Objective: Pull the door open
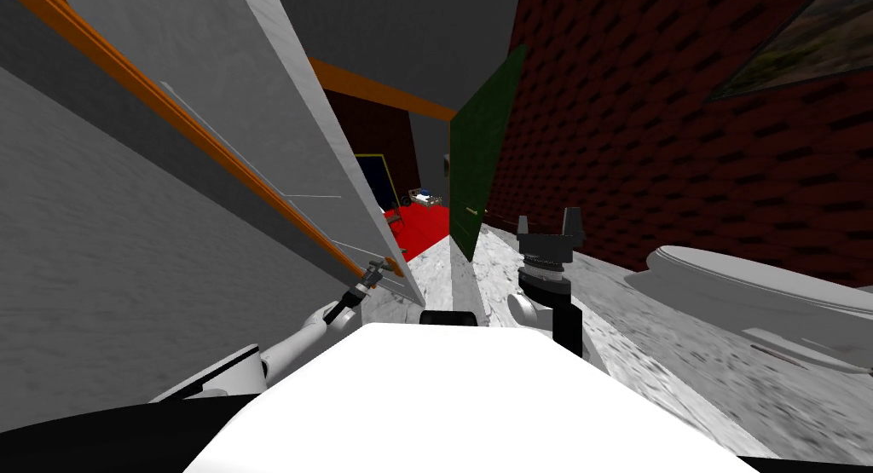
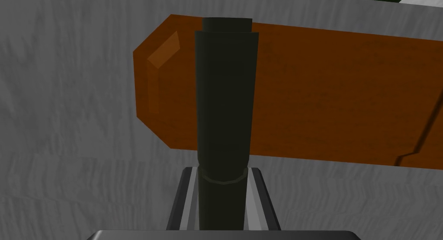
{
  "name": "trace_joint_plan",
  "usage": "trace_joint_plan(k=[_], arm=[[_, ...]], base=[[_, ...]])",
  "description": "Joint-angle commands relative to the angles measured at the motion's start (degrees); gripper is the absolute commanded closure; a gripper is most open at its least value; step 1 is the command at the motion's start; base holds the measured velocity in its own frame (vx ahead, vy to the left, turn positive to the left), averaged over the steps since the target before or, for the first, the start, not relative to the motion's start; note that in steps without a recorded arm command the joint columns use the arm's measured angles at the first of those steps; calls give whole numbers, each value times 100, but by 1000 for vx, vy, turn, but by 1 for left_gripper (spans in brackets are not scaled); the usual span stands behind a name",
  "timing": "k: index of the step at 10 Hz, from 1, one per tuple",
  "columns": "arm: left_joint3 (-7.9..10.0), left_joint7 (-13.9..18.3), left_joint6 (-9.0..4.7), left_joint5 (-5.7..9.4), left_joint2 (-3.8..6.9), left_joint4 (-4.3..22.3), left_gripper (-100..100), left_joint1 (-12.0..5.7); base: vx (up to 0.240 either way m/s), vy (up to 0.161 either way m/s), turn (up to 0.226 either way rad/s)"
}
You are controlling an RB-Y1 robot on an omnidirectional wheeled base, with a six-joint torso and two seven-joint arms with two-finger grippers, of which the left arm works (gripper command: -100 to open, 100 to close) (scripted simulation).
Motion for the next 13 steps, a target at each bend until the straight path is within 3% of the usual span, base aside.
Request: trace_joint_plan(k=[1, 4, 5, 9, 10, 12, 13], arm=[[-86, 27, -236, 12, -13, 96, 100, 83], [-218, 106, -729, 66, 8, 416, 100, 208], [-218, 106, -754, 66, 8, 416, 100, 208], [-416, 225, -1485, 147, 45, 902, 100, 404], [-416, 225, -1535, 147, 45, 902, 100, 404], [-520, 287, -1878, 189, 67, 1157, 100, 510], [-520, 287, -1942, 189, 67, 1157, 100, 510]], base=[[35, -26, -53], [40, -18, -69], [18, -6, -10], [35, -21, -61], [24, -13, -23], [28, -8, -59], [18, -9, -25]])
